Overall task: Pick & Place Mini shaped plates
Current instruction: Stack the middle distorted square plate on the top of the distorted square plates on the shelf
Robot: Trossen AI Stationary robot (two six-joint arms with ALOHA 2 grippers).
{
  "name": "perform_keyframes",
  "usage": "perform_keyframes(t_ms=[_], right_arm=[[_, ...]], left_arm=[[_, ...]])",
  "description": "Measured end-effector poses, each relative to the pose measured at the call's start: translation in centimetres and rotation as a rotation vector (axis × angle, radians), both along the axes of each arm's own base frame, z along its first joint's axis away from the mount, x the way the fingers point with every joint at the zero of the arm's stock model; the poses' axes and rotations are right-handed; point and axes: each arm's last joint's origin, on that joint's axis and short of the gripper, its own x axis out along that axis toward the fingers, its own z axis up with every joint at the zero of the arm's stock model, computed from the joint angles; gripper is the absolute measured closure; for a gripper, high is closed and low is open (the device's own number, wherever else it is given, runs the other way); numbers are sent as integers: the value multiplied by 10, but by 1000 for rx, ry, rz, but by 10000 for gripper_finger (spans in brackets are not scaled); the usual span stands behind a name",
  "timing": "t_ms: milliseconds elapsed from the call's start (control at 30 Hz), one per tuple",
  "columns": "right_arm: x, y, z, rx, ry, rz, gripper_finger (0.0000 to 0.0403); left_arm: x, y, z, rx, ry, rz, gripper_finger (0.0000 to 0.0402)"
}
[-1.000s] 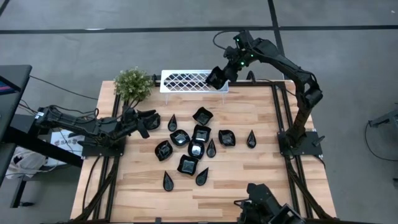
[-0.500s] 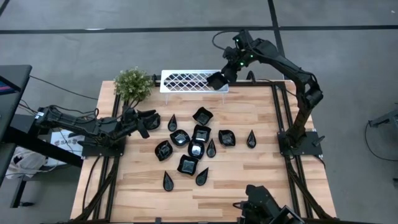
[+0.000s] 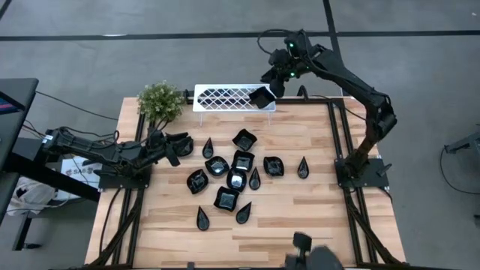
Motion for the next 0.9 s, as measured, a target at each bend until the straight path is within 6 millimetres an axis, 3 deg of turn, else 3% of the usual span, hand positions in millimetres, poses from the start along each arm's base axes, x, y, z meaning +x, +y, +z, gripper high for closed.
perform_keyframes(t_ms=[167,333,567,900], right_arm=[[12,41,20,-58,-54,104,348],[27,80,27,-104,-44,162,355],[48,126,25,-81,-20,182,363],[66,178,6,57,60,120,350]], left_arm=[[0,-1,0,-3,2,-23,247],[1,-2,-1,-3,18,-97,247],[2,-6,-3,-6,44,-239,247],[3,-9,-3,19,65,-349,247]])
